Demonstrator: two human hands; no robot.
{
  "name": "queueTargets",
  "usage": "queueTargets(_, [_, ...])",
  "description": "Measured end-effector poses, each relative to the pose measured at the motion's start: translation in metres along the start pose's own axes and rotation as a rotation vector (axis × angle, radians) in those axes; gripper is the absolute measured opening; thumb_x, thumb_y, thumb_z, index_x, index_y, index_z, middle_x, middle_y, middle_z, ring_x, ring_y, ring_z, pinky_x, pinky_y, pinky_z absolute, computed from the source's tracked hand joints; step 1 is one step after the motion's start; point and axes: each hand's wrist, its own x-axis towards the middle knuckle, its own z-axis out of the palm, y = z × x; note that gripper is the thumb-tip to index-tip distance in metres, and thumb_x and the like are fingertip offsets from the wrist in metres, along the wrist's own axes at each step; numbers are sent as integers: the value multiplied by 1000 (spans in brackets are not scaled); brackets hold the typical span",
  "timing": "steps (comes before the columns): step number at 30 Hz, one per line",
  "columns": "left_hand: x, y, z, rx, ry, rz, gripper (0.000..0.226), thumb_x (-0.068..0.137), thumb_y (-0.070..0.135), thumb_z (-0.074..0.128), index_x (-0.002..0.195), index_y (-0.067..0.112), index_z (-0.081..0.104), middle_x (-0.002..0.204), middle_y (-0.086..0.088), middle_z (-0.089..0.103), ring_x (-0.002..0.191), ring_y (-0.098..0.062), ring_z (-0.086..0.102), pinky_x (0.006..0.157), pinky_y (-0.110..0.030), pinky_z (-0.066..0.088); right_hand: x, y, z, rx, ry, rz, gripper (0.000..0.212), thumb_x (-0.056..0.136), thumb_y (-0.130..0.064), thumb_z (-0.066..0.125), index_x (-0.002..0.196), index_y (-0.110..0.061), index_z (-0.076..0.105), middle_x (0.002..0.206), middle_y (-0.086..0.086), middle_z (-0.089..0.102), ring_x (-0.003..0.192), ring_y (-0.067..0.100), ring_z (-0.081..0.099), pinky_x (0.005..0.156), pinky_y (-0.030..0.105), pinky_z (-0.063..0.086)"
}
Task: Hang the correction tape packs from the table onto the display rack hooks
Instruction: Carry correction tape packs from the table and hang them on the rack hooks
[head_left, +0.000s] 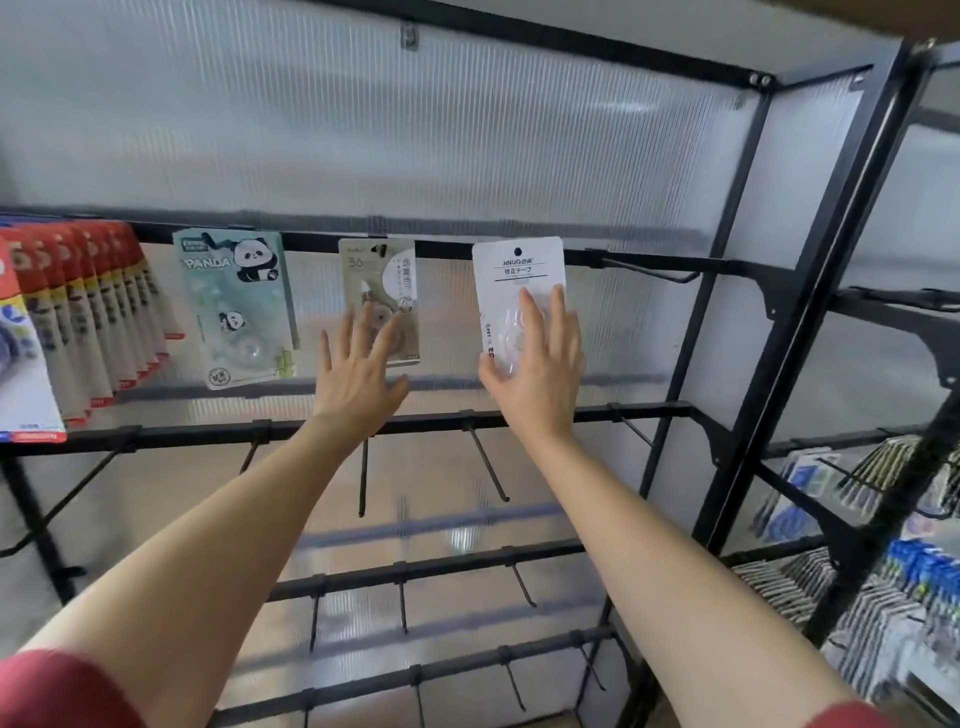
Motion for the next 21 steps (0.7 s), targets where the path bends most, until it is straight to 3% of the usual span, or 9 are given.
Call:
queueTargets(4, [4, 1, 7, 13, 1, -20, 75, 95, 46, 48, 153, 24, 5, 160, -10, -9, 147, -30, -11, 115, -46, -11, 4, -1, 6, 16, 69, -20, 70, 75, -43, 52, 139, -15, 46, 149, 19, 36, 130, 46, 40, 88, 58, 43])
queueTargets(9, [12, 4, 12, -10, -10, -10, 76, 96, 43, 48, 153, 27, 1, 160, -9, -12, 146, -31, -11, 117, -46, -7, 1, 7, 14, 39, 128, -17, 70, 77, -45, 51, 140, -16, 42, 150, 18, 35, 132, 44, 37, 91, 57, 41])
queueTargets(14, [17, 4, 19, 17, 6, -11, 79, 96, 42, 48, 153, 27, -5, 158, -9, -20, 146, -32, -15, 116, -47, -9, -5, 12, 19, 44, 72, -30, 71, 77, -49, 48, 140, -21, 34, 150, 19, 35, 133, 45, 37, 94, 57, 39])
queueTargets(18, [24, 3, 18, 30, 64, -14, 84, 95, 38, 51, 152, 27, -9, 157, -11, -23, 145, -34, -17, 115, -48, -13, 6, 13, 25, 39, 28, -7, 70, 76, -49, 47, 139, -17, 42, 148, 20, 37, 131, 46, 40, 91, 59, 41])
queueTargets(21, [34, 5, 10, 18, 101, -11, 79, 96, 41, 46, 152, 26, -8, 158, -11, -21, 145, -34, -18, 115, -47, -14, 13, 14, 32, 38, -4, 11, 70, 76, -44, 56, 139, -13, 47, 149, 20, 36, 131, 46, 39, 91, 60, 40])
